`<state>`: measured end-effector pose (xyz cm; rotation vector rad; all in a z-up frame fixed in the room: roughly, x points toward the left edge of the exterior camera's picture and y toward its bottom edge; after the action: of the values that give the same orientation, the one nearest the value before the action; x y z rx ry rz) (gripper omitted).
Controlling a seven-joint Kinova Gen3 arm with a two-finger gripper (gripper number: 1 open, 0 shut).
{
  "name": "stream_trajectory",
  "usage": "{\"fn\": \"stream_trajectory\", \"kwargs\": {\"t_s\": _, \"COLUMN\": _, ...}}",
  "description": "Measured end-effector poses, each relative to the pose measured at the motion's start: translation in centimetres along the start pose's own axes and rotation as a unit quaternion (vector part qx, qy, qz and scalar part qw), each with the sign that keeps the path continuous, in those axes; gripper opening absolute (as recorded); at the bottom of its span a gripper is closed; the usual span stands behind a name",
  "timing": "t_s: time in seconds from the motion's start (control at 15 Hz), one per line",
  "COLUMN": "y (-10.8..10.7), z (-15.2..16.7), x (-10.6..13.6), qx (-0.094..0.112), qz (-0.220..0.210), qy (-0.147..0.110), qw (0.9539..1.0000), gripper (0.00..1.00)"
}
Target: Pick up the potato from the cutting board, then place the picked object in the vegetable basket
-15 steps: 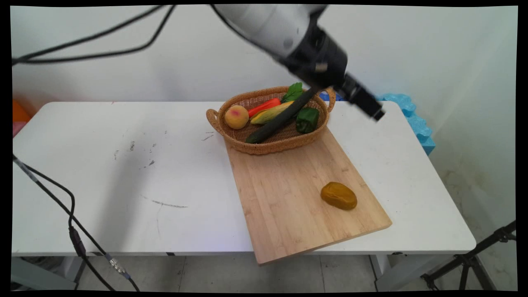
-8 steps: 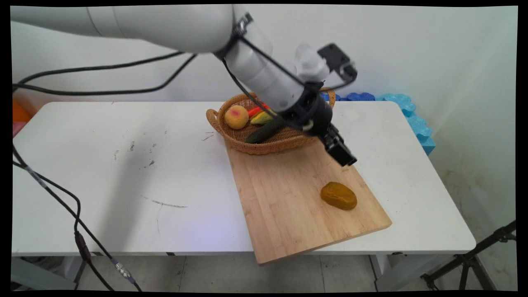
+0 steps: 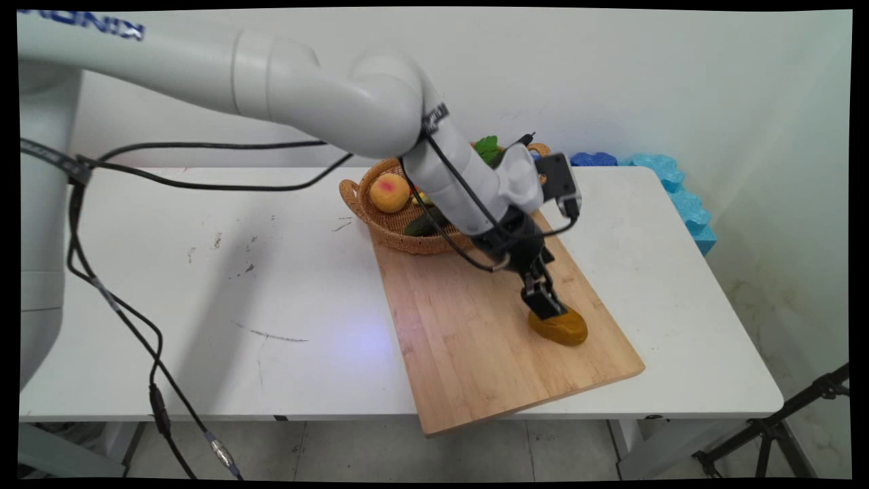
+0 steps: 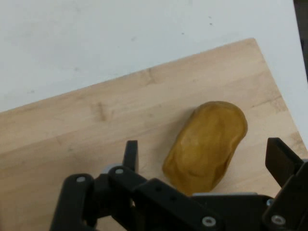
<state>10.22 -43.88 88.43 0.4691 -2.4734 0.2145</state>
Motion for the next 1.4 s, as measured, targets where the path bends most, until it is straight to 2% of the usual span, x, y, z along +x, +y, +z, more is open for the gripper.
{"fn": "stream_trajectory", "kwargs": {"t_s": 0.2, "y": 0.0, "z": 2.0, "x": -0.4, "qx": -0.019, "qz": 0.030, "qy": -0.005, "qw": 0.9994, "gripper": 1.00}}
{"fn": "stream_trajectory", "kwargs": {"t_s": 0.53, "y": -0.4, "z": 4.4, "x": -1.0, "qx": -0.037, "qz": 0.071, "qy": -0.011, "qw": 0.9967, "gripper": 1.00}}
{"fn": "stream_trajectory", "kwargs": {"t_s": 1.07, "y": -0.7, "z": 6.8, "x": -1.6, "qx": -0.052, "qz": 0.112, "qy": -0.017, "qw": 0.9922, "gripper": 1.00}}
{"fn": "stream_trajectory", "kwargs": {"t_s": 1.13, "y": -0.8, "z": 6.9, "x": -1.6, "qx": -0.052, "qz": 0.116, "qy": -0.018, "qw": 0.9918, "gripper": 0.00}}
{"fn": "stream_trajectory", "kwargs": {"t_s": 1.4, "y": -0.9, "z": 6.9, "x": -1.5, "qx": -0.054, "qz": 0.123, "qy": -0.016, "qw": 0.9908, "gripper": 0.00}}
